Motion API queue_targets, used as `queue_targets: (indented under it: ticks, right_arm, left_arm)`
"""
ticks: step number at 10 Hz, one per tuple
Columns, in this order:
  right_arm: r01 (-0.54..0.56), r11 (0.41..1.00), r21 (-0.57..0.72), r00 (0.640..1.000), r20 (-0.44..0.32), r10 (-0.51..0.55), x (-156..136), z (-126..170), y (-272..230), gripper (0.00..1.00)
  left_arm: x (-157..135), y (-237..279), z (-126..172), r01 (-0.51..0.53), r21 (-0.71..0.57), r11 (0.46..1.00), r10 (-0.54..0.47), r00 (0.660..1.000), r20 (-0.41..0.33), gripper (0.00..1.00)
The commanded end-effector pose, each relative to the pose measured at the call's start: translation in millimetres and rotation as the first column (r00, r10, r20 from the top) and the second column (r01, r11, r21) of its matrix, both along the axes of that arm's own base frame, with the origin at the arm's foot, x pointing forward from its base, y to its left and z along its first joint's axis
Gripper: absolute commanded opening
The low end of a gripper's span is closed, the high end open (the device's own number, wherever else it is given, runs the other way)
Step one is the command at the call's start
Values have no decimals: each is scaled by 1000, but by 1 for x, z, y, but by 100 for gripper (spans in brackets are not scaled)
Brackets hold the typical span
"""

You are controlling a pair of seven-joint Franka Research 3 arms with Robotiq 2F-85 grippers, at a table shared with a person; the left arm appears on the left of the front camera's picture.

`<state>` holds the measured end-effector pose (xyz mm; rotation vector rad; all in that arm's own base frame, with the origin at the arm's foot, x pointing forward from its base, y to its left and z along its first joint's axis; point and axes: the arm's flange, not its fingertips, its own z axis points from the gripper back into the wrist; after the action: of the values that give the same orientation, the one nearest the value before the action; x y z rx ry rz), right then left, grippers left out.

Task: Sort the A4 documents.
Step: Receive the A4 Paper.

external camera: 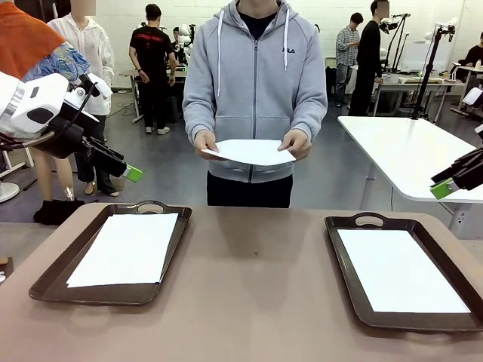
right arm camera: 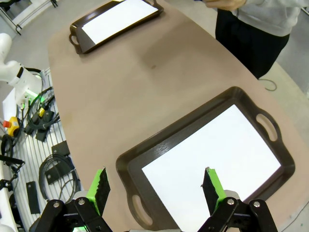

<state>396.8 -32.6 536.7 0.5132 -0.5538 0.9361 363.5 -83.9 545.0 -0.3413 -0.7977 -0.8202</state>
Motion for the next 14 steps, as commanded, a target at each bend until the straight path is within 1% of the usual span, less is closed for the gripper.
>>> queue_targets:
  ticks: [1,14]
  right_arm:
    - [-3,1000,0,1000,-4,3,0,-1,0,100]
    - [-3,1000,0,1000,-4,3,0,-1,0,100]
  left_arm:
    - [0,0,0,8,6,1000,-8,1000,6,100]
    - [0,0,0,8,6,1000,-8,1000,6,100]
